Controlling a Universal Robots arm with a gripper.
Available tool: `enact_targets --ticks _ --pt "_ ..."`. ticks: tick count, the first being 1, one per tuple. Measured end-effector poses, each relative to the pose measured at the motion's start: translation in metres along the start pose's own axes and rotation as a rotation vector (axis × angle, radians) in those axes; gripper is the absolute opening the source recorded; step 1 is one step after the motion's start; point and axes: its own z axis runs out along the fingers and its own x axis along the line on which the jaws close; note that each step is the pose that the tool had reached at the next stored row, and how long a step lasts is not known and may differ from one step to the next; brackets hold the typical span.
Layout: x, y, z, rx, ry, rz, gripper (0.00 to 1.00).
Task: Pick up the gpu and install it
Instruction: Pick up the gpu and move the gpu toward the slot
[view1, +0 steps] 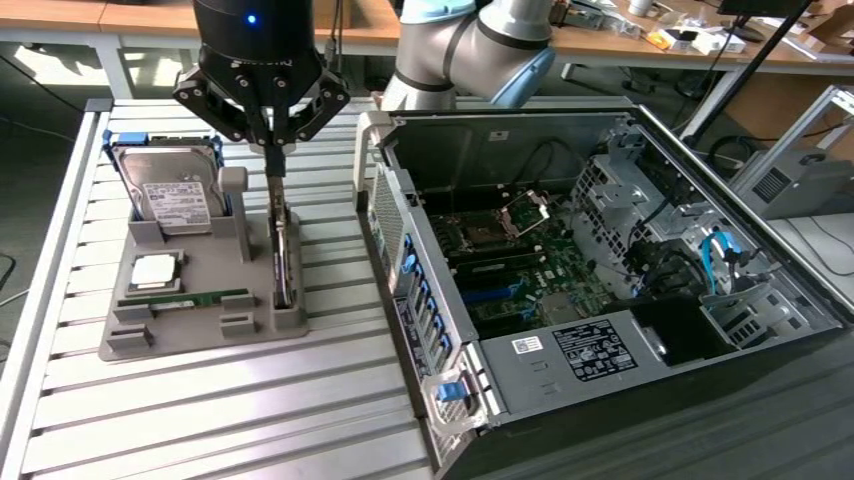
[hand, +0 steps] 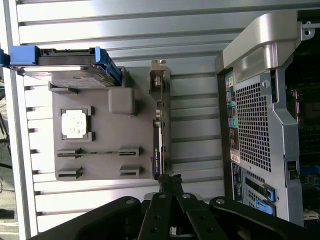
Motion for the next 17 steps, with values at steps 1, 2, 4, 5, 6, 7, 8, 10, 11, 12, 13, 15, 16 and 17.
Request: enact_targets --ticks 1,2,4,5,6,7,8,10,11,12,13,15,16,17 --pt "0.0000 0.0000 0.0000 0.0000 0.0000 0.000 0.11" --pt "0.0000 0.0000 0.0000 0.0000 0.0000 0.000 0.11" --pt "0.0000 0.0000 0.0000 0.0000 0.0000 0.000 0.11" --pt "0.0000 0.0000 0.0000 0.0000 -0.0001 0.000 0.11" --pt "0.0000 0.0000 0.0000 0.0000 0.0000 0.000 0.17" --pt "0.0000 0.0000 0.0000 0.0000 0.0000 0.000 0.17" --pt "0.0000 0.0000 0.0000 0.0000 0.0000 0.000 0.29" --pt "0.0000 0.0000 0.0000 0.0000 0.0000 0.000 0.35" --pt "0.0000 0.0000 0.0000 0.0000 0.0000 0.000 0.35" --pt "0.0000 0.0000 0.0000 0.0000 0.0000 0.000 0.42" --pt "0.0000 0.0000 0.0000 0.0000 0.0000 0.000 0.42" --pt "0.0000 0.0000 0.0000 0.0000 0.0000 0.000 0.42" --pt "0.0000 0.0000 0.0000 0.0000 0.0000 0.000 0.42" --pt "0.0000 0.0000 0.0000 0.0000 0.0000 0.000 0.42"
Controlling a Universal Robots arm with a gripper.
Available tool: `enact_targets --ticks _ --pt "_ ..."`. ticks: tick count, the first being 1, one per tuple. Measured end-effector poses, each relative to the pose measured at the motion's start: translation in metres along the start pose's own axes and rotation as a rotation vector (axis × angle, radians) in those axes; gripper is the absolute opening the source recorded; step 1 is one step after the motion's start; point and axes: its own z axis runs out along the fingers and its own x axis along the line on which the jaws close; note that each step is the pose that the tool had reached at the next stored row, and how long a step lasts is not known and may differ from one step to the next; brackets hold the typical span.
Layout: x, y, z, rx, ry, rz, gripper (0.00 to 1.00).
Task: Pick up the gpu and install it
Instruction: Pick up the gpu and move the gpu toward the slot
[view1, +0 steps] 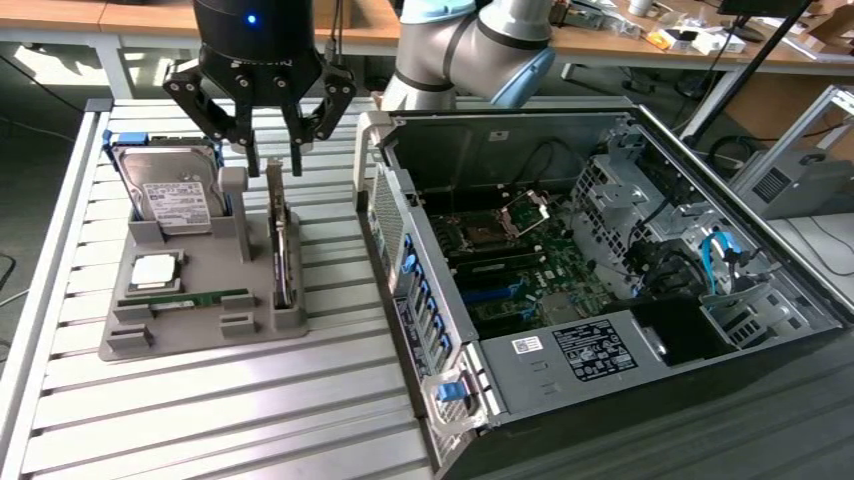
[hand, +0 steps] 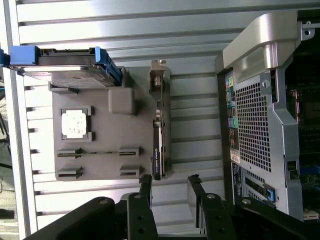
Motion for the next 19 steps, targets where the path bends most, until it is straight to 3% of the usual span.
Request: enact_targets --ticks 19 --pt "0.0032 -0.0006 0.0076 0.0000 0.0000 0.000 0.42"
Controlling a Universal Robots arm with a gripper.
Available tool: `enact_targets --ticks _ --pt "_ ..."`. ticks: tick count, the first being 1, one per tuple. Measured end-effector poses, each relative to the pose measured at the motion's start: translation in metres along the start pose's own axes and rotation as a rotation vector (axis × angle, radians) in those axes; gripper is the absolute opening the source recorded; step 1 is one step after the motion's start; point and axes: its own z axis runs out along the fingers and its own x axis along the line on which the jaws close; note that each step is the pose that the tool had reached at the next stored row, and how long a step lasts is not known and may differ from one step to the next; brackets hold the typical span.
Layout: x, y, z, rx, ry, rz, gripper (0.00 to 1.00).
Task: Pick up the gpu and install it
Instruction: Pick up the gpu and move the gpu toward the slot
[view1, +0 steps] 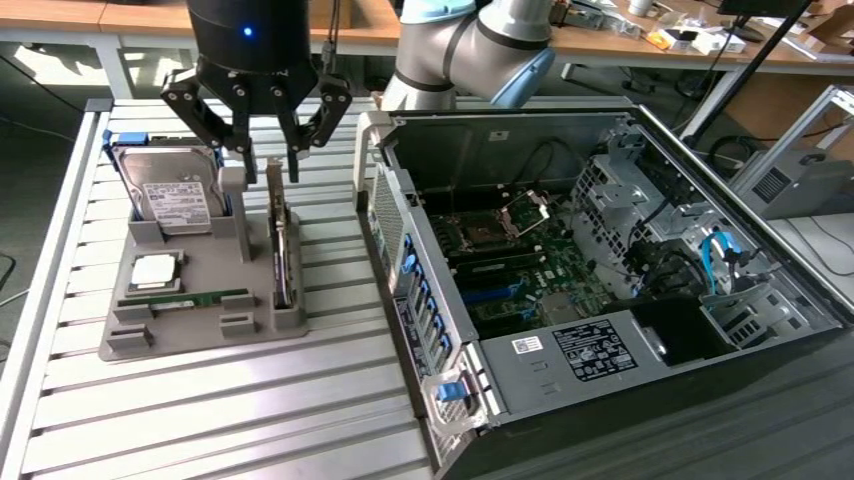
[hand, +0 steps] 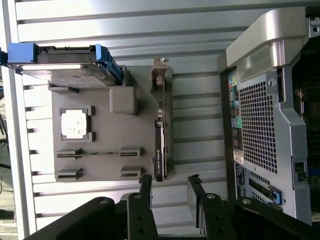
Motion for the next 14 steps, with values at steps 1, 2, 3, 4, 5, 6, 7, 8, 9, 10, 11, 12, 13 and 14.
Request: enact_targets --ticks 1,2,3,4,5,6,7,8,9,10,11,12,13,14 --pt "0.0003 -0.0001 0.0003 0.0000 0.0000 0.000 0.42" --pt "0.0009 -0.0001 0.0007 0.0000 -0.0001 0.000 0.42" --pt "0.0013 -0.0002 0.0011 0.0000 0.0000 0.000 0.42" --pt "0.0015 -0.0002 0.0014 0.0000 0.0000 0.000 0.42" --pt "0.0018 -0.0002 0.0018 0.0000 0.0000 0.000 0.42" --pt "0.0019 -0.0002 0.0023 0.0000 0.0000 0.000 0.42" --pt "0.0021 -0.0003 0.0028 0.0000 0.0000 0.000 0.42" --pt "0.0022 -0.0003 0.0033 0.0000 0.0000 0.000 0.42" --pt "0.0022 -0.0003 0.0037 0.0000 0.0000 0.000 0.42" --pt "0.0022 -0.0003 0.0041 0.0000 0.0000 0.000 0.42" --pt "0.0022 -0.0004 0.0045 0.0001 0.0001 0.000 0.42" --pt "0.0023 -0.0004 0.0050 0.0000 0.0000 0.000 0.42" --pt "0.0023 -0.0004 0.0054 -0.0001 0.0000 0.000 0.42" --pt "0.0023 -0.0004 0.0058 0.0000 0.0000 0.000 0.42"
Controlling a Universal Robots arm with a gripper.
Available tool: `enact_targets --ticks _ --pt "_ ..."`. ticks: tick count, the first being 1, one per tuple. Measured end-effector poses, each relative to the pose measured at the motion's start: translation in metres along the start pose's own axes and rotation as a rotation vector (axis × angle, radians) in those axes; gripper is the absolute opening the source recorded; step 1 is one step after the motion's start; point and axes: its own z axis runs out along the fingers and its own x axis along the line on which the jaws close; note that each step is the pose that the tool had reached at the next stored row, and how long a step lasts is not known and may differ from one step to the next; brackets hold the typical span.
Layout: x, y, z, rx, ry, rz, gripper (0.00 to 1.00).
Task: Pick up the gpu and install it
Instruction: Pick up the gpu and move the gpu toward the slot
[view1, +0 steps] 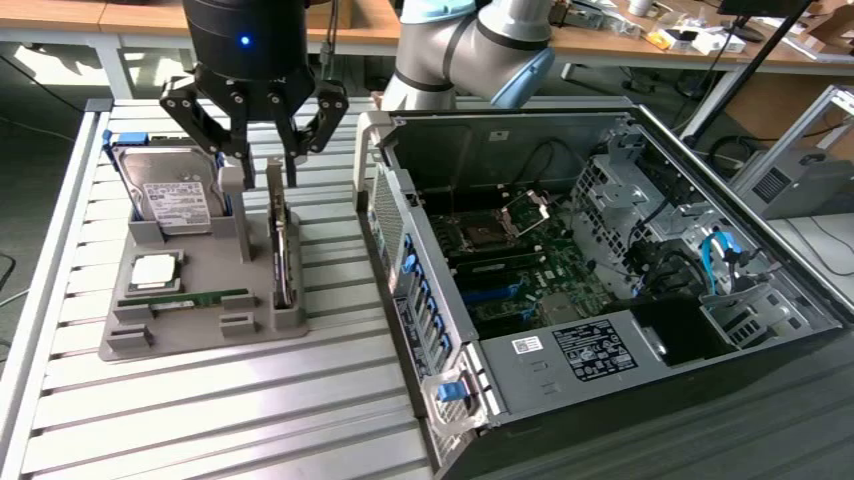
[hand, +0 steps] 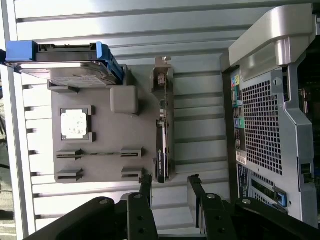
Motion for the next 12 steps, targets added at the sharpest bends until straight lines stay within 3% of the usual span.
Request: enact_targets --ticks 12 --pt "0.0001 -0.0003 0.0059 0.0000 0.0000 0.000 0.42"
